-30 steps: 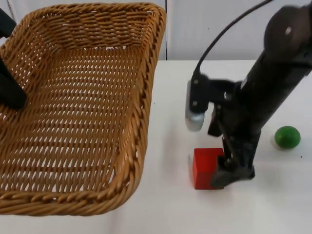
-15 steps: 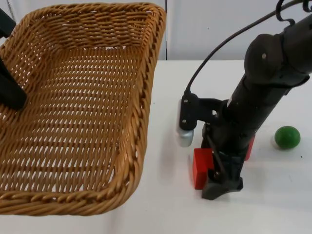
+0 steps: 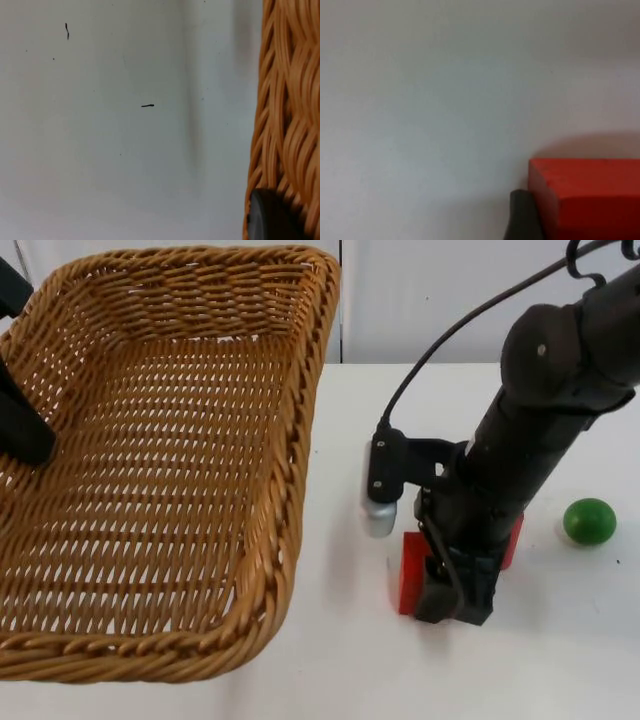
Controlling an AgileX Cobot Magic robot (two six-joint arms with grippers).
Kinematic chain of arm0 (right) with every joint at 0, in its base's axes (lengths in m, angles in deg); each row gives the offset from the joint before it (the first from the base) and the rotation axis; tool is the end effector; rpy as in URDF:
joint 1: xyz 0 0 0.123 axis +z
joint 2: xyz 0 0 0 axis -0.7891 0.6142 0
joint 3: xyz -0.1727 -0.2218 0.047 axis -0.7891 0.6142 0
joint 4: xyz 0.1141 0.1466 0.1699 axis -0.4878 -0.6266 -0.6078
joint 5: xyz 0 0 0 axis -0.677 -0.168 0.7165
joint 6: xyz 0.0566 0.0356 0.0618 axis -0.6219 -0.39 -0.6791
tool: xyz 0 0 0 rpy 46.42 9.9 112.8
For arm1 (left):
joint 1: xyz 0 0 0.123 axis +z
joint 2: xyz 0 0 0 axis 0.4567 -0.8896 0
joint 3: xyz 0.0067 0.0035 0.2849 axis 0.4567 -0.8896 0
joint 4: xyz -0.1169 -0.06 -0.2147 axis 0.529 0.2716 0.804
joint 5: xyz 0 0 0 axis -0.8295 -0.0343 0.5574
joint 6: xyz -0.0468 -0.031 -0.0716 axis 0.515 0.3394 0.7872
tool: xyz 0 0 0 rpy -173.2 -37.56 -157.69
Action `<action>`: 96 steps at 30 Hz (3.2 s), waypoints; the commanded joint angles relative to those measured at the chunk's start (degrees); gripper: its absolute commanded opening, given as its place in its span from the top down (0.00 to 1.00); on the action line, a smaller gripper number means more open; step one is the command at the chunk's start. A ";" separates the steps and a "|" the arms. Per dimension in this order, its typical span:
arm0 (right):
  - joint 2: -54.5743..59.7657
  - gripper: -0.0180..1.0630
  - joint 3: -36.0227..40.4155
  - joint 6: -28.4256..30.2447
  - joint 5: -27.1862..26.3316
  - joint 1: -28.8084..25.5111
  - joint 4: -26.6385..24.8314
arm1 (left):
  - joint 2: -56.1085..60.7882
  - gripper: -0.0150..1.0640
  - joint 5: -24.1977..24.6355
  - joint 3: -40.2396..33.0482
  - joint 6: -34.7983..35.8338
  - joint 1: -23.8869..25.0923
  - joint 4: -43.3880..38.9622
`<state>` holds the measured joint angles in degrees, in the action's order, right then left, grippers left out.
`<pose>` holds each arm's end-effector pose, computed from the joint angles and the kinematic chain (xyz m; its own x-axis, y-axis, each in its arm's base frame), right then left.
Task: Pick up the basket with the left hand and place the object to the left of the red cylinder into the basket with the right hand.
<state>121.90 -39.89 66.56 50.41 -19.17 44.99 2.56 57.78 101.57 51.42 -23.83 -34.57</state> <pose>0.3282 0.2330 0.0892 -0.0688 -0.9574 -0.2806 -0.9945 0.0882 -0.0573 0.2519 -0.0314 0.2559 -0.9757 -0.0011 -0.2190 0.1077 0.8683 -0.4841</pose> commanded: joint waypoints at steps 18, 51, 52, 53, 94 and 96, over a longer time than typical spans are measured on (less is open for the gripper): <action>-16.31 0.99 7.79 -3.47 8.10 -0.34 2.82 | 0.60 0.99 0.56 0.06 -0.09 0.11 1.56; -49.76 0.99 11.56 -18.99 16.80 -0.46 2.60 | 0.60 0.99 0.57 0.06 -0.01 0.11 -0.17; -50.65 0.99 11.56 -19.34 15.71 -0.46 2.60 | 0.60 0.99 0.57 0.06 -0.01 0.11 -0.30; -50.94 0.99 11.56 -19.34 14.94 -0.46 2.47 | 0.60 0.99 0.57 0.06 -0.01 0.11 -0.42; -32.30 0.99 -10.23 -23.64 10.88 11.04 -4.65 | 0.60 0.99 0.16 0.06 -0.01 0.11 -0.54; -30.04 0.99 -12.48 -23.81 10.97 11.91 -4.65 | 0.60 0.99 0.16 0.06 -0.01 0.11 -0.54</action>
<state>90.85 -50.75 42.78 61.57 -7.82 40.95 2.56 57.84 101.57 51.42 -23.83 -36.24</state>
